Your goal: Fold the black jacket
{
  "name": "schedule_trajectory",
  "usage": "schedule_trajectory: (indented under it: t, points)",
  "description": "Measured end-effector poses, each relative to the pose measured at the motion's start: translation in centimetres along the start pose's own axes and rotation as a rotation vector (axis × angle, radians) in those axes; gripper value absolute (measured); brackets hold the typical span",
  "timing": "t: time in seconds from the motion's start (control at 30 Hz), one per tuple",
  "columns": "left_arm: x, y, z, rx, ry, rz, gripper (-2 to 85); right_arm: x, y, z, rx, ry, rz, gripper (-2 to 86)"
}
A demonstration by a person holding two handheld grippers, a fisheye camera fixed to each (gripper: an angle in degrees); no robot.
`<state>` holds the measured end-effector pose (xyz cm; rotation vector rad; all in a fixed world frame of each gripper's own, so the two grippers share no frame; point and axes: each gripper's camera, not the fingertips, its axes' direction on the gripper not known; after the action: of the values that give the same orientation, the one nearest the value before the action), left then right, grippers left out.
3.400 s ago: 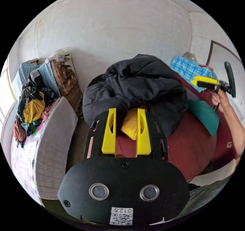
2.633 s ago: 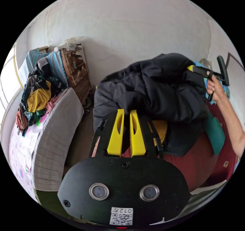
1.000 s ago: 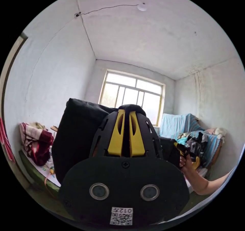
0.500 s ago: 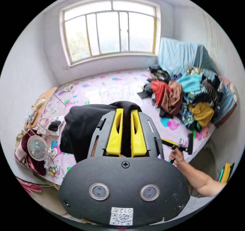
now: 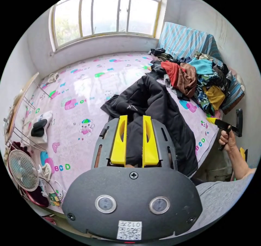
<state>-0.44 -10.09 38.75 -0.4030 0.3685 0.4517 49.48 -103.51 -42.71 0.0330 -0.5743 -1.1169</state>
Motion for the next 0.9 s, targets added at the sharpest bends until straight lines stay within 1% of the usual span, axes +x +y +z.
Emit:
schedule_trajectory:
  t: [0.07, 0.13, 0.2, 0.27, 0.33, 0.37, 0.4, 0.47, 0.5, 0.57, 0.6, 0.67, 0.7, 0.77, 0.8, 0.83, 0.87, 0.9]
  points:
    - [-1.3, 1.4, 1.5, -0.027, 0.048, 0.003, 7.6, 1.9, -0.6, 3.3, -0.061, -0.068, 0.017, 16.6]
    - [-1.5, 2.3, 2.5, -0.032, 0.063, 0.004, 7.8, 3.0, -0.9, 5.4, -0.088, -0.094, 0.033, 18.8]
    - [-1.0, 2.7, 3.8, -0.035, 0.107, -0.001, 7.7, 4.2, -0.9, 7.0, -0.089, -0.083, 0.052, 20.5]
    - [0.0, 2.4, 5.0, -0.056, 0.139, -0.004, 7.3, 7.1, -0.7, 9.4, -0.120, -0.017, 0.079, 20.5]
    - [1.4, 1.9, 5.8, -0.064, 0.143, 0.004, 6.6, 11.4, -0.3, 11.1, -0.167, 0.063, 0.114, 18.0]
    - [2.1, 1.4, 6.1, -0.069, 0.126, 0.003, 6.3, 14.7, 0.1, 11.5, -0.195, 0.114, 0.101, 10.2]
    - [2.3, 0.9, 5.9, -0.058, 0.113, -0.020, 6.1, 16.5, 0.4, 11.3, -0.204, 0.103, 0.097, 6.3]
    - [1.2, 0.3, 5.2, -0.028, 0.139, -0.084, 6.1, 25.2, 1.8, 7.3, -0.207, -0.063, 0.147, 4.5]
    - [-0.2, 0.0, 4.7, -0.002, 0.162, -0.149, 6.2, 27.3, 2.1, 5.8, -0.208, -0.088, 0.149, 4.3]
    - [-3.2, -0.3, 4.2, 0.016, 0.172, -0.253, 6.4, 35.3, 2.4, -1.6, -0.227, -0.113, 0.102, 3.6]
    - [-5.3, -0.4, 4.1, 0.015, 0.159, -0.313, 6.6, 37.3, 2.3, -3.7, -0.235, -0.106, 0.082, 3.5]
    - [-8.6, -0.4, 4.4, -0.010, 0.135, -0.410, 7.1, 44.6, 1.1, -12.4, -0.259, 0.002, -0.023, 2.7]
    - [-10.6, -0.4, 4.8, -0.025, 0.137, -0.462, 7.4, 46.3, 0.7, -14.4, -0.262, 0.044, -0.047, 2.4]
    - [-12.8, -0.6, 5.9, -0.053, 0.124, -0.514, 8.0, 52.5, -1.5, -21.2, -0.282, 0.222, -0.122, 0.7]
    - [-13.9, -0.9, 7.0, -0.083, 0.103, -0.531, 8.4, 53.9, -2.2, -22.5, -0.282, 0.267, -0.131, 0.3]
    - [-14.2, -1.1, 7.7, -0.101, 0.094, -0.536, 8.7, 56.3, -3.3, -24.6, -0.266, 0.387, -0.145, -0.1]
    - [-14.9, -1.5, 9.1, -0.128, 0.083, -0.553, 9.3, 58.5, -4.3, -26.3, -0.229, 0.580, -0.133, -0.4]
    - [-15.5, -2.0, 10.6, -0.146, 0.100, -0.572, 10.1, 59.4, -4.8, -27.0, -0.203, 0.680, -0.120, -0.4]
